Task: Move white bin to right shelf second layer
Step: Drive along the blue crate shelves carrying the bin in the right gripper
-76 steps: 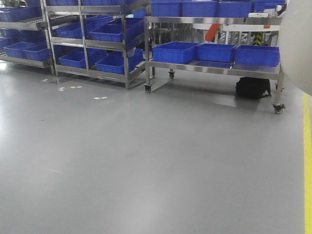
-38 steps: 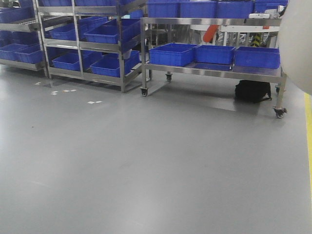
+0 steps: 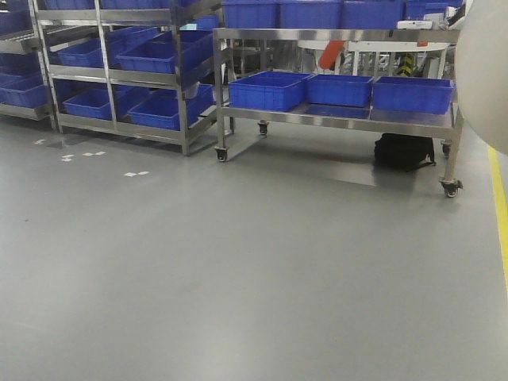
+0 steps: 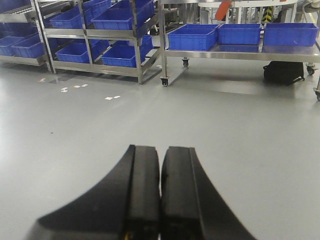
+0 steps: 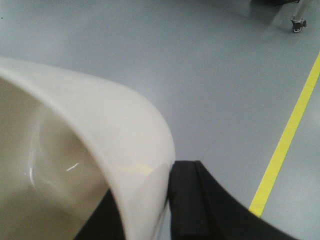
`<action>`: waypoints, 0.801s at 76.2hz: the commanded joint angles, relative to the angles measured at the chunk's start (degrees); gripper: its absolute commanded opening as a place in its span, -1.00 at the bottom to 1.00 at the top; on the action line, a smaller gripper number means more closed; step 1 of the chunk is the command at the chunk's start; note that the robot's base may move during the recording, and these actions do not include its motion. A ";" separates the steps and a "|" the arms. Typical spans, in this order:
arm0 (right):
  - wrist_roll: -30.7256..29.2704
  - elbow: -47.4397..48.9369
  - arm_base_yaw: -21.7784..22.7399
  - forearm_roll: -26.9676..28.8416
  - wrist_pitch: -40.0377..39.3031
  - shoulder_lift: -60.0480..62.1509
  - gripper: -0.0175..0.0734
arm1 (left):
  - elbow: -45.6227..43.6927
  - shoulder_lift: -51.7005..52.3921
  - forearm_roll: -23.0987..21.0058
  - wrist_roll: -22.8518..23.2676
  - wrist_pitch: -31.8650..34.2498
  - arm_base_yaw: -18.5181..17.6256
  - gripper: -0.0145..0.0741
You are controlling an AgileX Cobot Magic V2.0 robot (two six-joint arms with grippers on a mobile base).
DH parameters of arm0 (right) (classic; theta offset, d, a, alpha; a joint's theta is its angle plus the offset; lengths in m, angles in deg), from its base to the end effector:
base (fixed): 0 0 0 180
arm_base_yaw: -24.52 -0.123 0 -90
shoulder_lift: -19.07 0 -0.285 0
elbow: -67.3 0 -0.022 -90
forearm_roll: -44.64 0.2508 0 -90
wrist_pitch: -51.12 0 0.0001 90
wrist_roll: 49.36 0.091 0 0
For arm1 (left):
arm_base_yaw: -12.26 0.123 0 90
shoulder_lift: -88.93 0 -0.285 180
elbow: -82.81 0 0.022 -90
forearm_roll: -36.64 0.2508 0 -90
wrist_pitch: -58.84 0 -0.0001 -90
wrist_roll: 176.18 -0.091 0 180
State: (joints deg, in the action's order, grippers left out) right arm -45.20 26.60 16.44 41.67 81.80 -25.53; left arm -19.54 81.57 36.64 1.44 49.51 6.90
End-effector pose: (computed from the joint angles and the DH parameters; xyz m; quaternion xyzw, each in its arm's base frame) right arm 0.1261 0.0155 0.3257 -0.0409 0.8468 0.0336 0.5293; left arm 0.0558 -0.0052 0.1963 0.0495 0.7317 -0.0177 0.6796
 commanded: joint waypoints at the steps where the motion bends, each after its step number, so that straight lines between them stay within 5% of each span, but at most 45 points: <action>1: 0.07 1.86 0.32 -0.17 -5.35 -0.13 -0.49 | 2.11 0.91 0.00 0.18 4.89 -0.26 -0.48; 61: 0.07 1.86 0.32 -0.17 -5.35 -0.13 -0.49 | 2.11 0.91 0.00 0.18 4.89 -0.26 -0.48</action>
State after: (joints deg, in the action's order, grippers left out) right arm -45.20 26.60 16.44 41.67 81.91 -25.53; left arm -19.54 81.57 36.64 1.44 49.51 6.90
